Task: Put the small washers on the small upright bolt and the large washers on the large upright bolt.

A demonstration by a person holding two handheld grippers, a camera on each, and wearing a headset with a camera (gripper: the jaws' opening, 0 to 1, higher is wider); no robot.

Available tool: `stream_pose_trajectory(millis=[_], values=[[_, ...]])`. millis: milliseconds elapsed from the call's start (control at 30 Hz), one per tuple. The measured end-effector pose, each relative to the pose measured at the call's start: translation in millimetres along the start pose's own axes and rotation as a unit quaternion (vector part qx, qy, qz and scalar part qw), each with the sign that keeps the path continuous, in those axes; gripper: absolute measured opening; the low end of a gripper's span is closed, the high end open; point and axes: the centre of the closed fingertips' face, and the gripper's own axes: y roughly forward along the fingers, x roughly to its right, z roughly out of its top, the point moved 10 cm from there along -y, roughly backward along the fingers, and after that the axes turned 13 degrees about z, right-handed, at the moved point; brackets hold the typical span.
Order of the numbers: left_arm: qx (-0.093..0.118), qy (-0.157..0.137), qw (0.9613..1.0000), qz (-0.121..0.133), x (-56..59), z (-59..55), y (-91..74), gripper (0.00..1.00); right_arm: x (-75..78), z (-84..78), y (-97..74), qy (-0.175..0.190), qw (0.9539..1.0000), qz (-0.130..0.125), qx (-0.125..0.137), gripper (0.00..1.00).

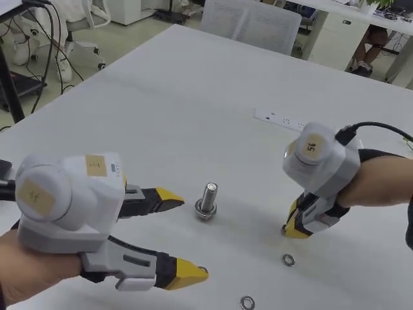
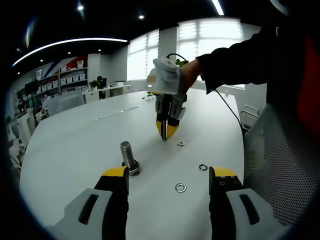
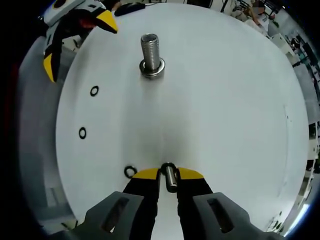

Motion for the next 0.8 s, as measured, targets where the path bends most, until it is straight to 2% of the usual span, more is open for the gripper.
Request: stream_pose_trajectory(millis=[433, 800], values=[[0.000, 0.000, 1.0000, 0.000, 0.6, -0.4, 0.3, 0.64, 0.4, -4.3, -3.2, 0.006, 0.9999, -0.006, 0.010, 0.19], [0.001, 0.002, 1.0000, -0.001, 1.6, 1.3, 0.5, 0.64, -9.7, -23.5, -11.1, 0.032, 0.9991, -0.012, 0.024, 0.20]])
